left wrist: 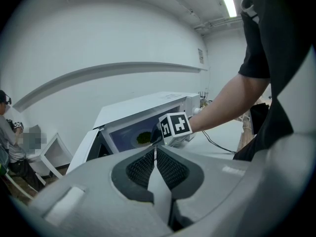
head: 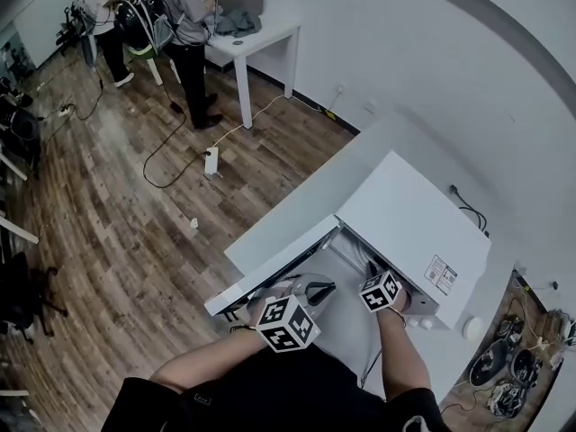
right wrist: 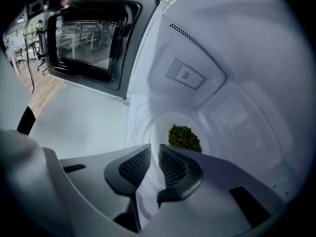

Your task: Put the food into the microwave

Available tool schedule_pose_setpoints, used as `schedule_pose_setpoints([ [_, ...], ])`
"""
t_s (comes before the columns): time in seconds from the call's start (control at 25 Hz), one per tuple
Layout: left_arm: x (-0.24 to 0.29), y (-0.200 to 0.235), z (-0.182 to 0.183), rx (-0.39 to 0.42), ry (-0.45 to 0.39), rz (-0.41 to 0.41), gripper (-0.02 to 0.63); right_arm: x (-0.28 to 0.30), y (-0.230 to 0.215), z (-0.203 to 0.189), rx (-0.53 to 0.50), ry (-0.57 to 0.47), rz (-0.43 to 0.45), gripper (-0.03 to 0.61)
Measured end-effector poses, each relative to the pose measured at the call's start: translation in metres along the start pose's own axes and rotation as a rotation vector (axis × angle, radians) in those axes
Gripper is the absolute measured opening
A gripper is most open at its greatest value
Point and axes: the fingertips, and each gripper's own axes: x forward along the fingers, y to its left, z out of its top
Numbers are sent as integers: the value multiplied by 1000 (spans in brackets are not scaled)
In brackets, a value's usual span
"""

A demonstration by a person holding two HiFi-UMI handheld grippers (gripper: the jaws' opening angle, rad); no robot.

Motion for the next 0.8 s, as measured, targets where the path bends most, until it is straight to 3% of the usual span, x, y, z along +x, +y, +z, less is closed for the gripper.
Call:
schedule_pose_setpoints([
  [0.32, -39, -28, 15, -3, -82, 7, 20, -79, 31, 21, 72, -146, -20, 63],
  [0.6, -80, -92, 10, -32, -160, -58, 20, -199, 101, 56, 320, -412, 62, 63],
  [0.72, -91, -113, 10, -99, -206, -78, 20, -246, 136, 63, 392, -509, 122, 61],
  [0.8, -100, -125, 11, -157, -232, -96, 20, -273, 156, 61, 515, -565, 192, 60],
])
